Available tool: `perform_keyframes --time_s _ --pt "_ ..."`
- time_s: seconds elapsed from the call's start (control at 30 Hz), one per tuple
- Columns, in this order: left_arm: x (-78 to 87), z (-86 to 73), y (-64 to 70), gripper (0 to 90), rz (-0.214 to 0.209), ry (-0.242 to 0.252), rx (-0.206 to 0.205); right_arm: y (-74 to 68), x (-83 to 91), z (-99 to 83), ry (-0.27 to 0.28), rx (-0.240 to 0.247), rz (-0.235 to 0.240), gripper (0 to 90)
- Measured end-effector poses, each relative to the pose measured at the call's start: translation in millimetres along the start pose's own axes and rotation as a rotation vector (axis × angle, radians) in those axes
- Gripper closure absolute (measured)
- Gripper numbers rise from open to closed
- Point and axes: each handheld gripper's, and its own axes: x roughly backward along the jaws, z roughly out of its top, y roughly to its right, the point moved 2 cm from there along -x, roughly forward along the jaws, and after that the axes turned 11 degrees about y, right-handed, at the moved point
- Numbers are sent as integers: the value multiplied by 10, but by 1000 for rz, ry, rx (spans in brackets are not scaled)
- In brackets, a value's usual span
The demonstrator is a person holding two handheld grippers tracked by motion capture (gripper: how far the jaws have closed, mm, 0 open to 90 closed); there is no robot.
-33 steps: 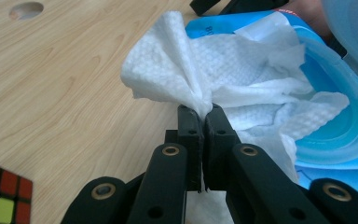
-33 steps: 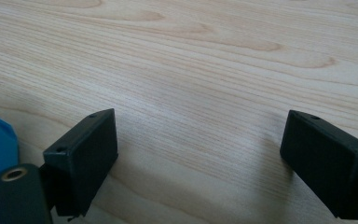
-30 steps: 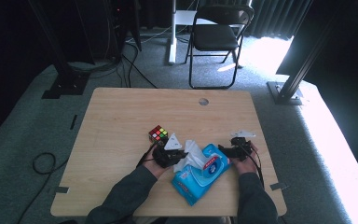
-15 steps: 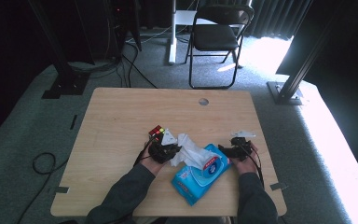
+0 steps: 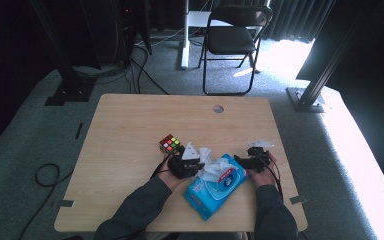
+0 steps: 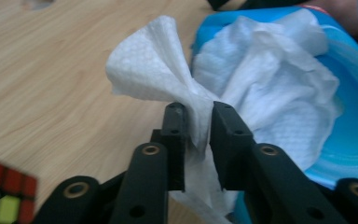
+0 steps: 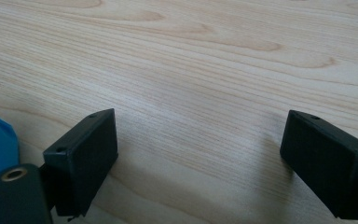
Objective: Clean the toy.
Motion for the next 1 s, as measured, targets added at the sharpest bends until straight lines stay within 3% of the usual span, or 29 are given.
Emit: perform_keyframes --time_s 0.13,0.27,0.43,0.5,0.7,0.73,0.77,1.0 --pt "-36 32 64 695 -38 7 -8 0 0 0 0 0 0 106" --pt "-73 54 112 617 -108 13 -1 0 0 0 0 0 0 106" --pt "-128 39 164 543 -121 -5 -23 0 0 0 0 0 0 106" --pt "-140 40 150 545 -124 -7 -13 0 0 0 0 0 0 106" --pt "-155 54 147 646 -132 -11 -16 0 0 0 0 0 0 106" --pt "-154 60 149 691 -105 -15 -33 0 0 0 0 0 0 106" --pt "-155 65 143 742 -108 -19 -32 0 0 0 0 0 0 106" --pt "-128 66 138 825 -79 -14 -46 0 0 0 0 0 0 106"
